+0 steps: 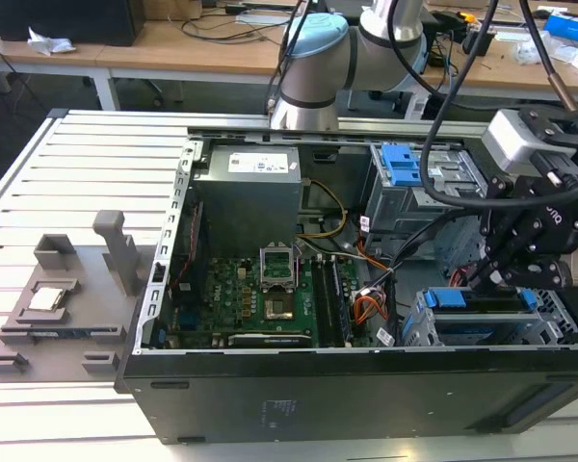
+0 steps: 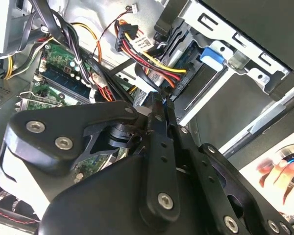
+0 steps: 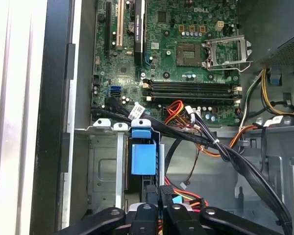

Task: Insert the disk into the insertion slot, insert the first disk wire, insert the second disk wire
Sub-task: 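Insert the second disk wire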

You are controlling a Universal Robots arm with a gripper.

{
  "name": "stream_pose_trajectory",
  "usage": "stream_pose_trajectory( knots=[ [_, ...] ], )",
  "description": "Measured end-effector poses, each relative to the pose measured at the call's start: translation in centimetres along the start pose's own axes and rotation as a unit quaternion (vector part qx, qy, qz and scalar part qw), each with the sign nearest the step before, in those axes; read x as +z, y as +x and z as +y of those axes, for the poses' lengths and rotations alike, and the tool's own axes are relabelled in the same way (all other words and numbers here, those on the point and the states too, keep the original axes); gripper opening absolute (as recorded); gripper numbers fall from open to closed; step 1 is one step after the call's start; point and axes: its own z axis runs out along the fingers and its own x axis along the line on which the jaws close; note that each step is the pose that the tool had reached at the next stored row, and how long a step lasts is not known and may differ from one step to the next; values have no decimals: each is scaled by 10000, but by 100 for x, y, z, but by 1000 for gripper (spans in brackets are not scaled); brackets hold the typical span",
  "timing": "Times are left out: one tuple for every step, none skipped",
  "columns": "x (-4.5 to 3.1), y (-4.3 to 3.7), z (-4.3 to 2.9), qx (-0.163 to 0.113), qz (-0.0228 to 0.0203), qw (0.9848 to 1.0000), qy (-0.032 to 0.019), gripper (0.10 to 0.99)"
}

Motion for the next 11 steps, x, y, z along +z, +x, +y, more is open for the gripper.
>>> stream_pose_trajectory(
  knots=[
    [-3, 0, 0, 1, -1, 10000, 0, 145],
    [-7, 0, 0, 2, 0, 10000, 1, 145],
    [-10, 1, 0, 4, 2, 10000, 1, 145],
    [-17, 2, 1, 5, 7, 10000, 1, 145],
    [-23, 2, 2, 6, 9, 10000, 1, 145],
    [-32, 2, 3, 6, 9, 10000, 0, 145],
    [-36, 4, 4, 6, 9, 10000, 1, 145],
    [-37, 8, 4, 6, 9, 10000, 0, 145],
    [-38, 14, 4, 7, 10, 10000, 0, 145],
    [-38, 22, 3, 7, 9, 10000, 1, 145],
    [-36, 30, 3, 7, 9, 10000, 0, 145]
  ],
)
